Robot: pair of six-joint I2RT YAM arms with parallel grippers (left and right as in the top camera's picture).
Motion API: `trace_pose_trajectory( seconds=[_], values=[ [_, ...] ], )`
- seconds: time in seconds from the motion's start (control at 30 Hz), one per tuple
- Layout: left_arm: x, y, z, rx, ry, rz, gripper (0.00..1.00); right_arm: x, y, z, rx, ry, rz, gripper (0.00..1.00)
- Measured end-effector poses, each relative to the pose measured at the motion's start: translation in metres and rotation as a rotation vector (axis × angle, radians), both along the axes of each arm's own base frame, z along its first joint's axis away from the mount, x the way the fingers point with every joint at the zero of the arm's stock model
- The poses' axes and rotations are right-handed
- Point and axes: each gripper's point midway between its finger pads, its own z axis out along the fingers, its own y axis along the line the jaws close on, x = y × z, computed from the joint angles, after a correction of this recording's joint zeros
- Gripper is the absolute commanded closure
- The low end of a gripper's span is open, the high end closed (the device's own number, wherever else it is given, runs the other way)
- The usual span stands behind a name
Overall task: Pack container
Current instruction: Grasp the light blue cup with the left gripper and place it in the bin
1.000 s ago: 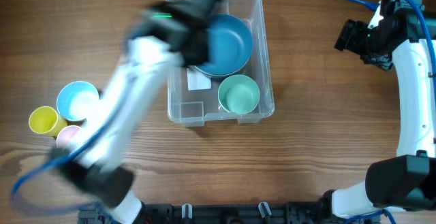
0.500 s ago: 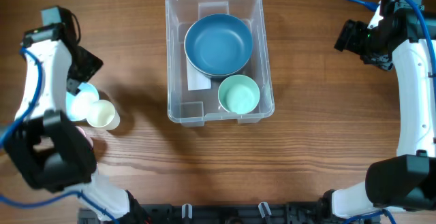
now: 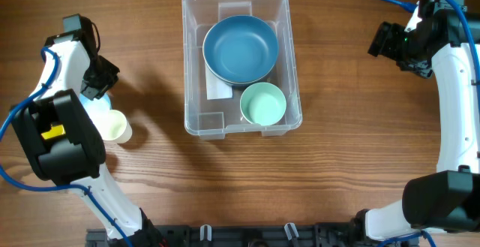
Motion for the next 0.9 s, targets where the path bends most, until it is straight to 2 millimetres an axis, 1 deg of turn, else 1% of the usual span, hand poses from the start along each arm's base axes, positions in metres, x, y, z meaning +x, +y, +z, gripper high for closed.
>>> trace_pose_trajectory(
  seconds=[0.07, 0.1, 0.2, 0.23, 0.37, 0.43, 0.47, 0.5, 0.53, 0.6, 0.63, 0.67, 0.7, 0.73, 0.77, 0.8, 0.87, 0.9],
  values=[
    [0.0, 0.0, 0.0, 0.0, 0.0, 0.0, 0.64, 0.0, 0.0, 0.0, 0.0, 0.0, 0.0, 0.12],
    [0.0, 0.0, -0.001, 0.001, -0.002, 0.0, 0.65, 0.0, 0.0, 0.0, 0.0, 0.0, 0.0, 0.12],
    [-0.008, -0.002, -0.011, -0.006, 0.021, -0.003, 0.83, 0.0, 0.0, 0.0, 0.0, 0.0, 0.0, 0.12],
    [-0.009, -0.003, -0.012, -0.006, 0.022, -0.002, 0.96, 0.0, 0.0, 0.0, -0.001, 0.0, 0.003, 0.12],
    [-0.008, -0.002, -0.012, -0.002, 0.016, -0.004, 0.96, 0.0, 0.0, 0.0, -0.003, 0.001, 0.007, 0.12],
    [-0.007, -0.002, -0.008, -0.003, 0.02, -0.013, 0.96, 0.0, 0.0, 0.0, -0.003, 0.001, 0.007, 0.12],
    [-0.005, -0.003, -0.003, -0.006, 0.018, -0.024, 0.96, 0.0, 0.0, 0.0, -0.003, 0.001, 0.007, 0.12],
    [0.003, -0.007, 0.009, -0.007, 0.002, -0.049, 0.96, 0.0, 0.0, 0.0, -0.003, 0.001, 0.007, 0.12],
    [0.018, -0.013, 0.031, 0.002, -0.045, -0.09, 0.96, 0.0, 0.0, 0.0, -0.003, 0.001, 0.007, 0.12],
    [0.04, -0.029, 0.08, 0.027, -0.139, -0.171, 0.96, 0.0, 0.0, 0.0, -0.003, 0.001, 0.007, 0.12],
    [0.054, -0.051, 0.127, 0.049, -0.231, -0.245, 0.96, 0.0, 0.0, 0.0, -0.003, 0.002, 0.007, 0.12],
    [0.058, -0.07, 0.159, 0.061, -0.294, -0.297, 0.96, 0.0, 0.0, 0.0, -0.003, 0.001, 0.007, 0.12],
    [0.055, -0.094, 0.189, 0.065, -0.345, -0.357, 0.96, 0.0, 0.0, 0.0, -0.003, 0.001, 0.007, 0.12],
    [0.043, -0.131, 0.214, 0.056, -0.381, -0.448, 0.96, 0.0, 0.0, -0.001, -0.003, 0.002, 0.007, 0.12],
    [0.038, -0.149, 0.22, 0.047, -0.389, -0.492, 0.96, 0.0, 0.0, 0.0, -0.003, 0.002, 0.007, 0.12],
    [0.023, -0.194, 0.227, 0.025, -0.386, -0.602, 0.96, -0.001, 0.0, -0.001, -0.002, 0.004, 0.007, 0.12],
    [-0.001, -0.264, 0.224, -0.011, -0.364, -0.783, 0.96, 0.0, 0.0, -0.001, -0.003, 0.003, 0.007, 0.12],
    [-0.011, -0.293, 0.224, -0.028, -0.366, -0.859, 0.96, 0.0, 0.0, -0.001, -0.003, 0.003, 0.007, 0.12]
  ],
)
